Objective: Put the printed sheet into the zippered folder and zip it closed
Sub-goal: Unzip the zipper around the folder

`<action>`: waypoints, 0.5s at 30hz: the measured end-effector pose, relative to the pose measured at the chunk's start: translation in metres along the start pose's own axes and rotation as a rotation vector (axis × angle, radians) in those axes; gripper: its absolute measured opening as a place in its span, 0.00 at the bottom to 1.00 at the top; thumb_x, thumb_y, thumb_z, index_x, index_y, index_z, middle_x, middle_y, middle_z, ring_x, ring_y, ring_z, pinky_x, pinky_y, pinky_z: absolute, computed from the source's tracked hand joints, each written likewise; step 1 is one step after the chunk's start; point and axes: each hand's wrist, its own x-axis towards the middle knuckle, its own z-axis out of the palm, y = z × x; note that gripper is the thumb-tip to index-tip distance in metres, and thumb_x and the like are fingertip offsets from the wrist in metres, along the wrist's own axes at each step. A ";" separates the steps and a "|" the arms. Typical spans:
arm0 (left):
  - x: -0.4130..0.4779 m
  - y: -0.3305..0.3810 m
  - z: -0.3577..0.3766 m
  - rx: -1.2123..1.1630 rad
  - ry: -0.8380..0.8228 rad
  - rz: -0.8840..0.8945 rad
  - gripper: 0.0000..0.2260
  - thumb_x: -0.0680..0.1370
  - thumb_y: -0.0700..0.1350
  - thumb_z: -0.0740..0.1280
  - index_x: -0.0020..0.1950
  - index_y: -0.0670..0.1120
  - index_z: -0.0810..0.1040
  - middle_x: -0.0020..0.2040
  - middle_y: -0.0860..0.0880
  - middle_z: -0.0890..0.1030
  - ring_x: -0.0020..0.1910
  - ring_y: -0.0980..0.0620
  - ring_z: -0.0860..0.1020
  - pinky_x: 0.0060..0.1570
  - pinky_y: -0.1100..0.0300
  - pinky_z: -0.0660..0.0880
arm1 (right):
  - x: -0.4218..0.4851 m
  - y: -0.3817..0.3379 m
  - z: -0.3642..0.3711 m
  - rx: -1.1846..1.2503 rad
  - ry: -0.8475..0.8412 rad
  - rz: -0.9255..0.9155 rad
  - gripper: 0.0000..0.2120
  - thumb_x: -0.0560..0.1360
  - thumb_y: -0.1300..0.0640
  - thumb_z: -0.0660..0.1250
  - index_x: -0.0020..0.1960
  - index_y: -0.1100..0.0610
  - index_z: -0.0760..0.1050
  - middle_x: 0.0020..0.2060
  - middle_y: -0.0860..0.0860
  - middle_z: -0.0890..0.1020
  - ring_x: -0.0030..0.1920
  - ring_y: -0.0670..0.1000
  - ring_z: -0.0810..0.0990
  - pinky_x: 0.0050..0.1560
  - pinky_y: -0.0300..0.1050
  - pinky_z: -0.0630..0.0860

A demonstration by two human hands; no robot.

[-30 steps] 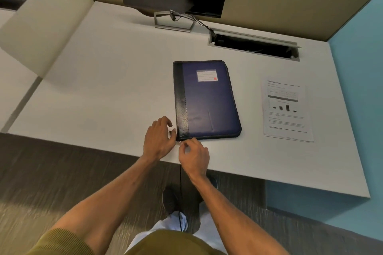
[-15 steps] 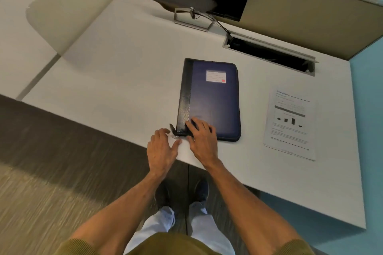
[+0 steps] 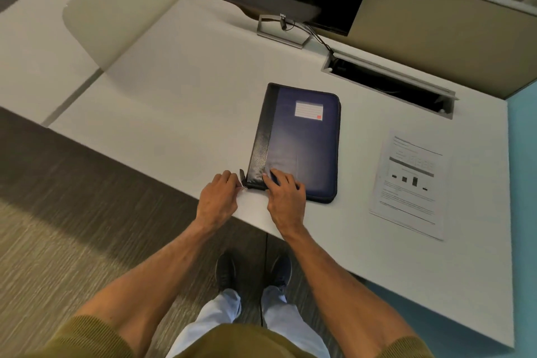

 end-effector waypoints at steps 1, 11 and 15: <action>0.002 -0.001 -0.001 0.019 0.003 -0.016 0.07 0.83 0.48 0.67 0.58 0.47 0.76 0.54 0.49 0.78 0.48 0.49 0.76 0.40 0.54 0.77 | -0.002 0.003 0.001 -0.010 0.011 -0.011 0.28 0.72 0.61 0.79 0.70 0.48 0.80 0.67 0.52 0.81 0.64 0.56 0.80 0.58 0.57 0.79; 0.018 -0.005 -0.007 0.091 -0.063 0.292 0.14 0.85 0.48 0.62 0.68 0.43 0.76 0.69 0.43 0.78 0.67 0.44 0.77 0.67 0.50 0.77 | 0.004 0.002 -0.002 -0.005 0.008 0.043 0.28 0.71 0.63 0.80 0.69 0.49 0.81 0.66 0.51 0.83 0.63 0.56 0.81 0.55 0.56 0.82; 0.012 -0.006 -0.002 0.027 0.022 0.075 0.10 0.83 0.47 0.65 0.61 0.44 0.79 0.64 0.46 0.79 0.59 0.47 0.80 0.57 0.52 0.81 | 0.012 0.000 -0.001 0.004 0.019 0.084 0.28 0.71 0.65 0.80 0.68 0.49 0.82 0.65 0.50 0.83 0.62 0.55 0.81 0.53 0.55 0.82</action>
